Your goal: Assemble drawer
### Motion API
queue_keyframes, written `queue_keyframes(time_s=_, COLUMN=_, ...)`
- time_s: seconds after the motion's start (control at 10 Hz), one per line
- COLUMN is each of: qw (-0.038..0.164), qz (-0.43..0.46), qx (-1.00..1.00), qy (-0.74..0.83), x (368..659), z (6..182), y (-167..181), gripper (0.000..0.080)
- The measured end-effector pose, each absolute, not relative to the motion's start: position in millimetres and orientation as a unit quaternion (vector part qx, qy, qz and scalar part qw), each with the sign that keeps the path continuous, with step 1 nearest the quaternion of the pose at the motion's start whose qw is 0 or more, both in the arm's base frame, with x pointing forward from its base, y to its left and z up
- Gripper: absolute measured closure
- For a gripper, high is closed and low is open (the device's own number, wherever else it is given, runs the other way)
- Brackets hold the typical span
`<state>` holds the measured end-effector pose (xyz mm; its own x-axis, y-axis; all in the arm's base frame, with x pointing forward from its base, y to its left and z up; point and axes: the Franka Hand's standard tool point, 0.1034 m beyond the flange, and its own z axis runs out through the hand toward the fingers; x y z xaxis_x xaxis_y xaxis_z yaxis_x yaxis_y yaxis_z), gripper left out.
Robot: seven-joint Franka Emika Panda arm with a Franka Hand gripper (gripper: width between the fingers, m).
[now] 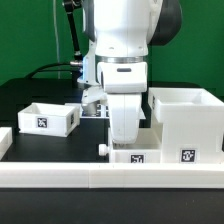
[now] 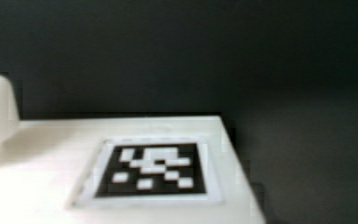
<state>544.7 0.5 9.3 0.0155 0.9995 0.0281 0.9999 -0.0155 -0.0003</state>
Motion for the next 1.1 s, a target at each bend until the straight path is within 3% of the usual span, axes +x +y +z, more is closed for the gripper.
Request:
queue_keyframes(time_s=0.8, qw=0.010, qz=-0.008, qx=-0.718, qy=-0.696, x=545.3, z=8.7, y=7.1, gripper=0.0757)
queue_keyframes(time_s=1.0, qw=0.008, qz=-0.010, qx=-0.718, qy=-0.696, x=547.1, z=11.8, y=7.8, gripper=0.0430)
queue_keyframes(time_s=1.1, qw=0.005, qz=-0.013, qx=-0.719, qy=-0.694, x=548.6, z=16.9, y=8.7, gripper=0.0430)
